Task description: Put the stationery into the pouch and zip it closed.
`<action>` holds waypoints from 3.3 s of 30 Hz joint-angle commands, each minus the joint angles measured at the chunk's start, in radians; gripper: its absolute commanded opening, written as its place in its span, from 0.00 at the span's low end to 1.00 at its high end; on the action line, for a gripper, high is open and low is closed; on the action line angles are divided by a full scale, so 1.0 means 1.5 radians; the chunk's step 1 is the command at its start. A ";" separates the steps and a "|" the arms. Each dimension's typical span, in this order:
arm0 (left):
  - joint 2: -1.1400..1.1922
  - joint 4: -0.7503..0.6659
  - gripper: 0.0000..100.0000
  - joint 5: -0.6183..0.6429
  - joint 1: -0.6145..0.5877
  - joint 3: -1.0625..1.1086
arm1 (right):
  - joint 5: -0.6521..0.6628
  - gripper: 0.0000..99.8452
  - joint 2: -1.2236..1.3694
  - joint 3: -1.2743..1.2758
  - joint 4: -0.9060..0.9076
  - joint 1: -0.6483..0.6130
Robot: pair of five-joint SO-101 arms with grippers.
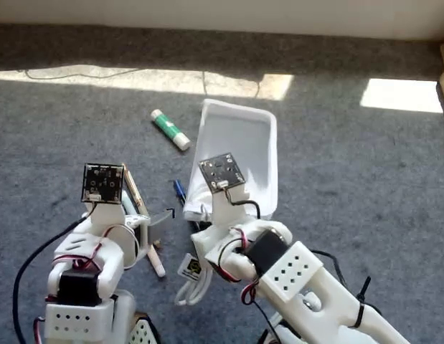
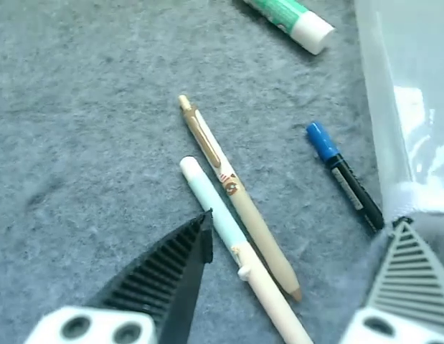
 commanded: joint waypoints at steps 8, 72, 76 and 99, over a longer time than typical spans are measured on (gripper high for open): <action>-0.009 -0.004 0.35 -0.025 0.099 -0.030 | 0.008 0.01 -0.060 0.004 -0.020 0.010; -0.009 -0.232 0.08 -0.056 0.105 0.091 | 0.184 0.01 -0.121 -0.004 0.046 0.181; -0.009 -0.232 0.08 -0.057 0.104 0.090 | 0.215 0.01 -0.224 -0.004 0.085 0.208; -0.004 -0.153 0.02 -0.055 0.180 -0.019 | 0.276 0.01 -0.381 0.002 0.080 0.392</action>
